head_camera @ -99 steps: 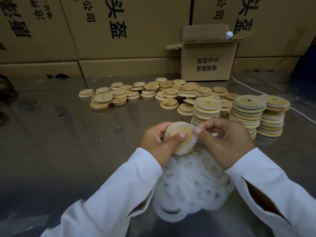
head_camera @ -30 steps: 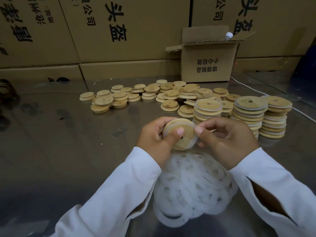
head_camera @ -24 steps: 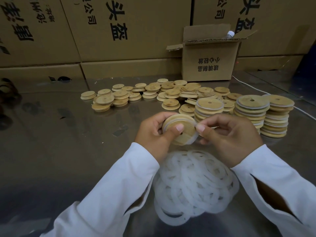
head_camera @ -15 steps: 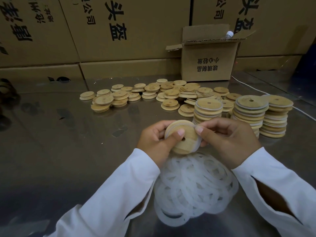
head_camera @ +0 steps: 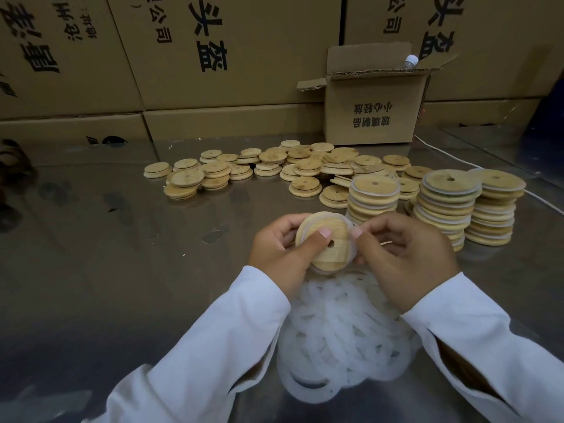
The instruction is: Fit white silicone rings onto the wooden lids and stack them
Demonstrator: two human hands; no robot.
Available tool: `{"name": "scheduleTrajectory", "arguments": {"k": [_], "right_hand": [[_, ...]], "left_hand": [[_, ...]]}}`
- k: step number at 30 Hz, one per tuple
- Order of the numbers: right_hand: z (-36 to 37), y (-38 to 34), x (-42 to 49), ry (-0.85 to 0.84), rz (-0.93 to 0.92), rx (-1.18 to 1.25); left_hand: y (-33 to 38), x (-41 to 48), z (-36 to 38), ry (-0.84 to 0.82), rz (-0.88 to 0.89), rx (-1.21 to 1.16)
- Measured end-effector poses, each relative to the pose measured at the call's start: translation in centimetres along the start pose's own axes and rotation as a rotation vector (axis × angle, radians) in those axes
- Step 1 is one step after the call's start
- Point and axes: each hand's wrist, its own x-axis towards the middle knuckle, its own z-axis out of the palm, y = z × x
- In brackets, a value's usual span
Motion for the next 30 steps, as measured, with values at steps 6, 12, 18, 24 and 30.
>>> {"name": "scheduleTrajectory", "arguments": {"k": [6, 12, 18, 24, 30], "right_hand": [[0.1, 0.8, 0.1, -0.092, -0.119, -0.076], [-0.3, 1.1, 0.3, -0.096, -0.12, -0.145], [-0.4, 0.7, 0.6, -0.117, -0.103, -0.101], [-0.6, 0.2, 0.5, -0.093, -0.051, 0.037], [-0.3, 0.3, 0.7, -0.256, 0.103, 0.248]], "left_hand": [[-0.3, -0.1, -0.1, -0.063, 0.065, 0.187], [-0.1, 0.0, -0.2, -0.11, 0.098, 0.263], [0.1, 0.3, -0.4, -0.119, 0.004, 0.15], [-0.2, 0.1, 0.1, -0.097, -0.043, 0.025], [-0.1, 0.0, 0.1, -0.032, -0.037, -0.013]]}}
